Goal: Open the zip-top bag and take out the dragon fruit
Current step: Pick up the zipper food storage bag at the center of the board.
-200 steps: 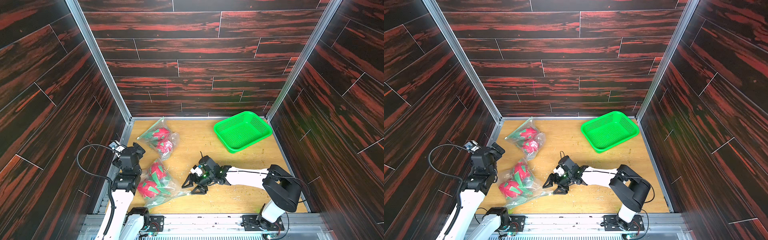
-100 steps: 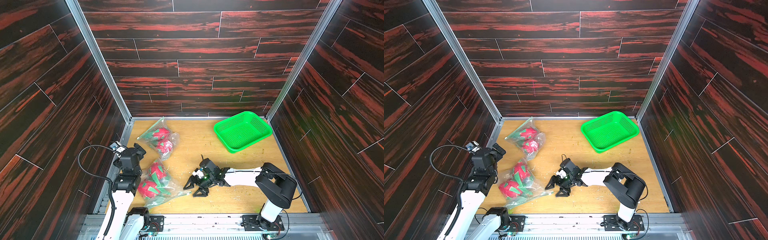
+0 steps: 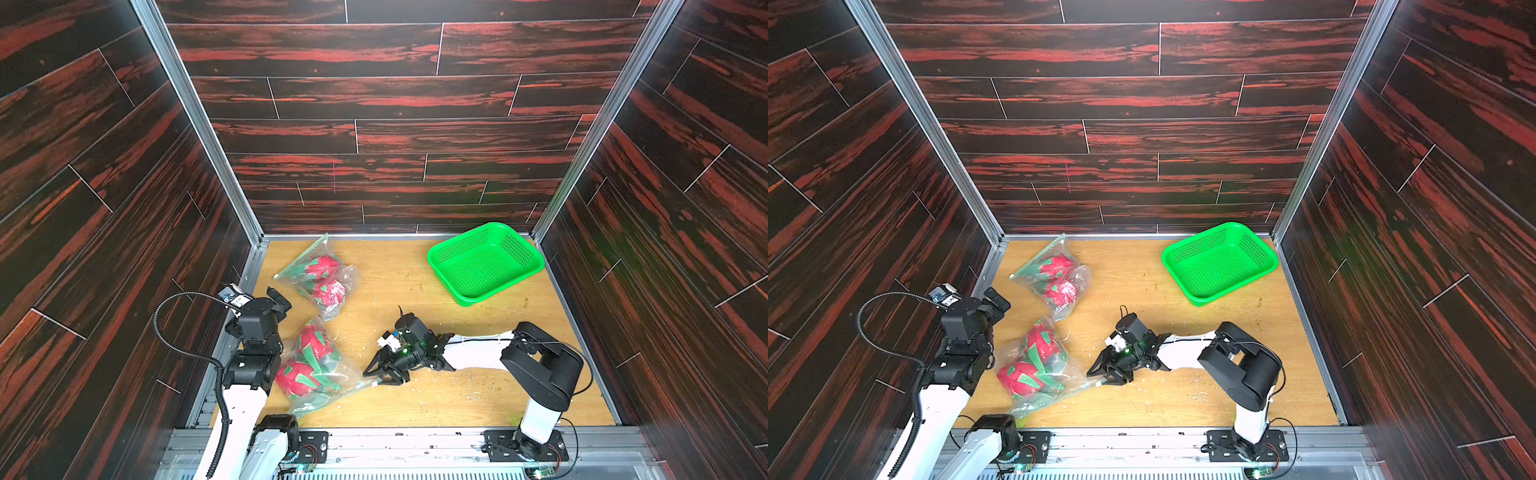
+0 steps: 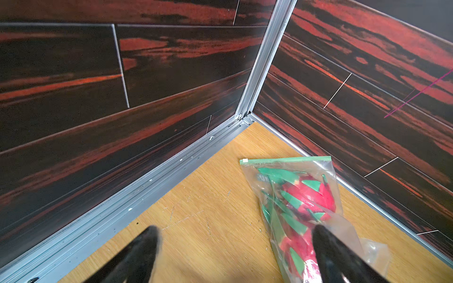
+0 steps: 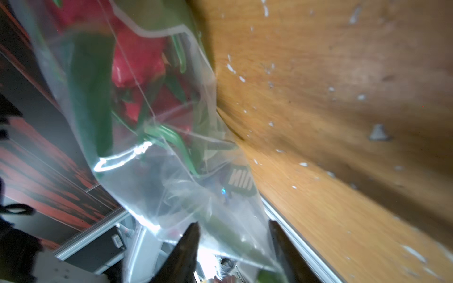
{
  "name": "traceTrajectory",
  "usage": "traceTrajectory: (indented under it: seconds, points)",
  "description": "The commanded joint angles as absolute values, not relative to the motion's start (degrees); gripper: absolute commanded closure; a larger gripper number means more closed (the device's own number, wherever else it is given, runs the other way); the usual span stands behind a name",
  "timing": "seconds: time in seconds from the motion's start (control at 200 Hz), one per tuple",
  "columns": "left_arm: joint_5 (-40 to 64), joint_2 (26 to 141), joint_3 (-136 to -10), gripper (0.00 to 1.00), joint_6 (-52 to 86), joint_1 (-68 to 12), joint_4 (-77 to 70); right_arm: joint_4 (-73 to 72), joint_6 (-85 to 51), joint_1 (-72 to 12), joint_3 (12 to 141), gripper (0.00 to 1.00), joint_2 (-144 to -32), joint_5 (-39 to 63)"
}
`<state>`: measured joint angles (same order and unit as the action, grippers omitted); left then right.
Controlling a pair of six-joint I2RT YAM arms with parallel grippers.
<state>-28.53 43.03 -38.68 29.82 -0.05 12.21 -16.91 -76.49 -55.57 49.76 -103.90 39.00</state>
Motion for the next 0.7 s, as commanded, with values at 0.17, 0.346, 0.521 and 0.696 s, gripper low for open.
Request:
traceTrajectory:
  seconds: [0.17, 0.346, 0.521, 0.696]
  points:
    - [-28.6, 42.3, -39.8, 0.0, 29.2, -0.1, 13.7, -17.4, -76.5, -53.8, 51.5, 0.99, -99.5, 38.5]
    - [-24.1, 42.5, -40.6, 0.03, 28.0, -0.1, 12.7, -2.5, -67.5, -51.0, 57.7, 1.0, -93.3, 35.2]
    - [-13.4, 42.8, -43.4, 0.03, 26.1, -0.1, 10.4, 17.5, -54.2, -46.8, 69.8, 1.0, -88.3, 29.8]
    - [2.5, 46.0, -47.3, 0.03, 23.7, -1.0, 6.0, 31.9, -43.9, -43.1, 83.0, 1.0, -89.1, 28.3]
